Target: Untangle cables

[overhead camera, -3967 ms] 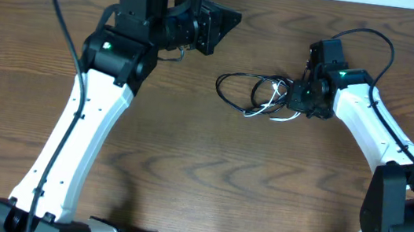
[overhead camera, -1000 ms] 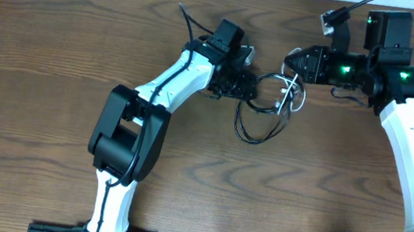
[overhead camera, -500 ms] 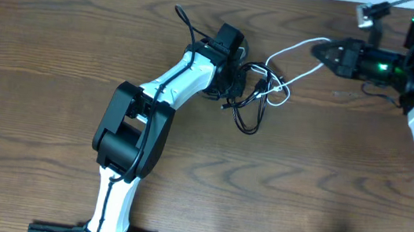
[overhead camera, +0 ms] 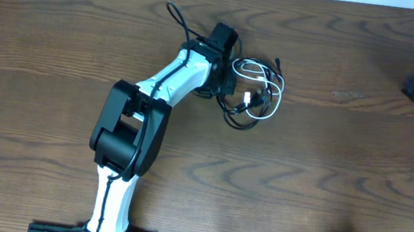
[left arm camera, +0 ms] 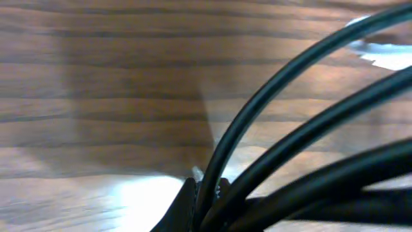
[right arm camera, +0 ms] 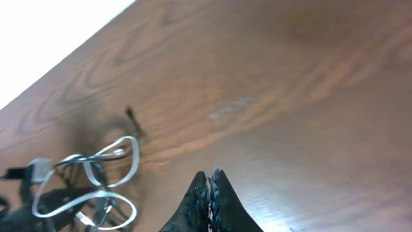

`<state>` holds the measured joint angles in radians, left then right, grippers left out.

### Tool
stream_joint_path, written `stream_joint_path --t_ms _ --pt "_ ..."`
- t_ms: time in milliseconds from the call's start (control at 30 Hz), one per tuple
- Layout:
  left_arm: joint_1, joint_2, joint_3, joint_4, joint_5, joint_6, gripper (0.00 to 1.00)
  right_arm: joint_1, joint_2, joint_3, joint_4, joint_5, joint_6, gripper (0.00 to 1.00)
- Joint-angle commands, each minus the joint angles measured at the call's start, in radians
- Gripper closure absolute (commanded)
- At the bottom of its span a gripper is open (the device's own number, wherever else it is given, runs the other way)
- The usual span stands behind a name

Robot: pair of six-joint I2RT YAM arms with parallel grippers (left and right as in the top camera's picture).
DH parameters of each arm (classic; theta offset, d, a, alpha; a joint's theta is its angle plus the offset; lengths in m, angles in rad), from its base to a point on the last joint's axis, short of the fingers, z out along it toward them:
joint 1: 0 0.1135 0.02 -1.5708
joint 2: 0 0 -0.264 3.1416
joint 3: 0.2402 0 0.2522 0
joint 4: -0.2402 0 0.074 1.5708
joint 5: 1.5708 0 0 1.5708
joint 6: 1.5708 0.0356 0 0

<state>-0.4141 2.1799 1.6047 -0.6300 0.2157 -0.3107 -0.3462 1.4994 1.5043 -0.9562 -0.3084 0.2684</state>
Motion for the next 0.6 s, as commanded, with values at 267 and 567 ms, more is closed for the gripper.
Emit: stream_joint_path --t_ms 267,567 --pt "0.011 -0.260 0.004 -0.024 0.045 0.052 0.92 0.102 0.027 0.014 0.030 -0.186 -0.177 0.63" --pt "0.009 -0.444 0.004 -0.024 0.065 0.097 0.93 0.289 0.032 0.014 0.113 -0.226 -0.198 0.40"
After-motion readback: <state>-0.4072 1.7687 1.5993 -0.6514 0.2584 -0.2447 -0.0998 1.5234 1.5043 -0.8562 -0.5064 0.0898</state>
